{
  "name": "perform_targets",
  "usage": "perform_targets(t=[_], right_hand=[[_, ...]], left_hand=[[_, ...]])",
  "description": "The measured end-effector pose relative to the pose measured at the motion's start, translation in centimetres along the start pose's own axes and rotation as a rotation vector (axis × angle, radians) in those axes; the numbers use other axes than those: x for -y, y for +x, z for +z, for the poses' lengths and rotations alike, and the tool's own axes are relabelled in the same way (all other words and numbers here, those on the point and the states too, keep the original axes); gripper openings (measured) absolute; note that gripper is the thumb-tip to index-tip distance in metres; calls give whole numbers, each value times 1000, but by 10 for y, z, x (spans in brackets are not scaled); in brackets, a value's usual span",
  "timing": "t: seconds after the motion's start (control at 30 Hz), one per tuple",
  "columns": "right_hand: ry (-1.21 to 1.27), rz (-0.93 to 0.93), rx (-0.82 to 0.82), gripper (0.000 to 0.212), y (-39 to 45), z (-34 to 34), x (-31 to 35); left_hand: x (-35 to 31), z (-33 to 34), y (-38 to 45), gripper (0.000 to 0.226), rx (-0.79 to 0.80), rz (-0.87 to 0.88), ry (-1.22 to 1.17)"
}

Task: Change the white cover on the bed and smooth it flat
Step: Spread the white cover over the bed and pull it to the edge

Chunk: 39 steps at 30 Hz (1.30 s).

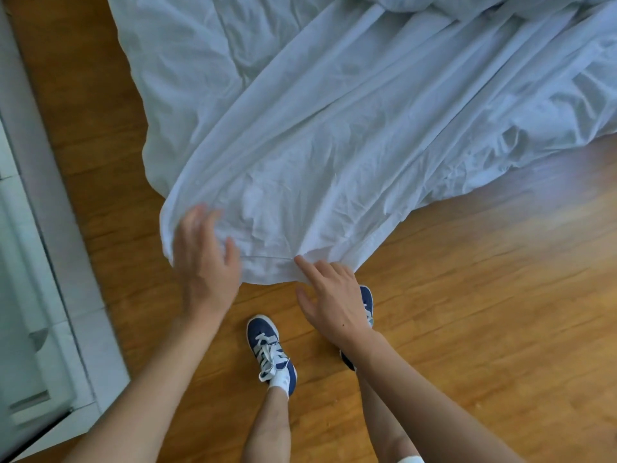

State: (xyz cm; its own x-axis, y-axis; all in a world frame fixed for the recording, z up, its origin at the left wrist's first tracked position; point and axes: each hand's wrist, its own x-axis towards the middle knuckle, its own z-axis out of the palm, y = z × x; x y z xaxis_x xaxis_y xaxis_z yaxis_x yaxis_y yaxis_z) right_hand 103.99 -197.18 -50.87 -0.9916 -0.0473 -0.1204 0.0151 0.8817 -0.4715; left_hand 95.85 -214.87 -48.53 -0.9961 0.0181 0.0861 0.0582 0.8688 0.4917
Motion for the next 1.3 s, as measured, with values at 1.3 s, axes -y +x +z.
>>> perform_targets(t=[1.3], right_hand=[[39,74,145,34,-2,-6,-21]], left_hand=[[-53,26,32,40,342,192,223]])
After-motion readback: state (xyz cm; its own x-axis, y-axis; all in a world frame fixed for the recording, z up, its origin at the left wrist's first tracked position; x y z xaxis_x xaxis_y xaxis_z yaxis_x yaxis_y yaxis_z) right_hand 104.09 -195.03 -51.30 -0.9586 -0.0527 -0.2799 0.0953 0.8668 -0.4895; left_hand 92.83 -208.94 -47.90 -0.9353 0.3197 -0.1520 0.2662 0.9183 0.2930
